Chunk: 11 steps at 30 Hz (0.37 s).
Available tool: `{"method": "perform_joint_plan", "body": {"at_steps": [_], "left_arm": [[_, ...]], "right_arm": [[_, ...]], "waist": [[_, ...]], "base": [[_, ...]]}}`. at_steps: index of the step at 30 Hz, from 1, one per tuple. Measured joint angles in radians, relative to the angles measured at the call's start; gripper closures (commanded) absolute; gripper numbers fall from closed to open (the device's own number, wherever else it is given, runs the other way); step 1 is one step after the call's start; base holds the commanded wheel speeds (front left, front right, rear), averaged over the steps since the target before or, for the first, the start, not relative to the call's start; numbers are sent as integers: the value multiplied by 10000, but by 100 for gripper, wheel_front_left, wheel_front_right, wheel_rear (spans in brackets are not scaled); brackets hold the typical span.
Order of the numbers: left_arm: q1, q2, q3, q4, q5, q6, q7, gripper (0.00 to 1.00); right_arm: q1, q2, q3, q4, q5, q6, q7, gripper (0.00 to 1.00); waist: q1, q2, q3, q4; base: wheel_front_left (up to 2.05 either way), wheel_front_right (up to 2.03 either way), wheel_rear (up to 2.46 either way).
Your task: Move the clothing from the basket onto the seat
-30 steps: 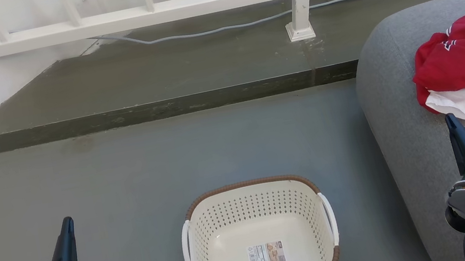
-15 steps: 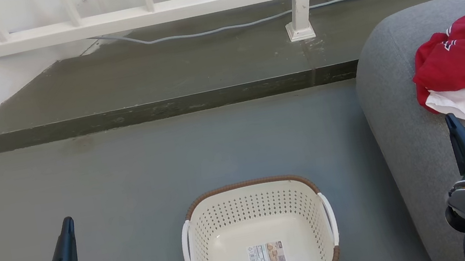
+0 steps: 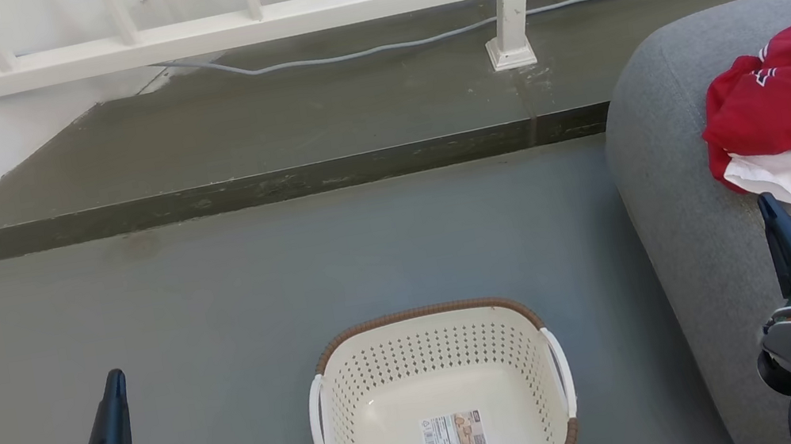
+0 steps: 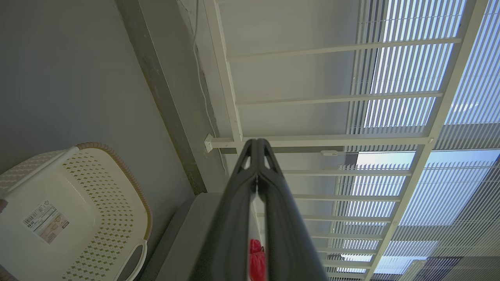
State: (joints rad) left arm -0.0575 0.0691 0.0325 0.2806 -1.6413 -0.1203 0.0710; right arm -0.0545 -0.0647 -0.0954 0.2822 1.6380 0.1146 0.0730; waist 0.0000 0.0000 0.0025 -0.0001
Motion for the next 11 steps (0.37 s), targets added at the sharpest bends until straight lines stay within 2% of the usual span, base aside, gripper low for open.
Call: {"method": "perform_joint_plan", "body": {"at_steps": [11], "left_arm": [[0, -4, 10, -2, 0, 0, 0, 100]], "right_arm": [[-1, 2, -6, -4, -2, 0, 73, 100]], "waist": [[0, 1, 1, 0]], "base": [[0, 0, 0]]}}
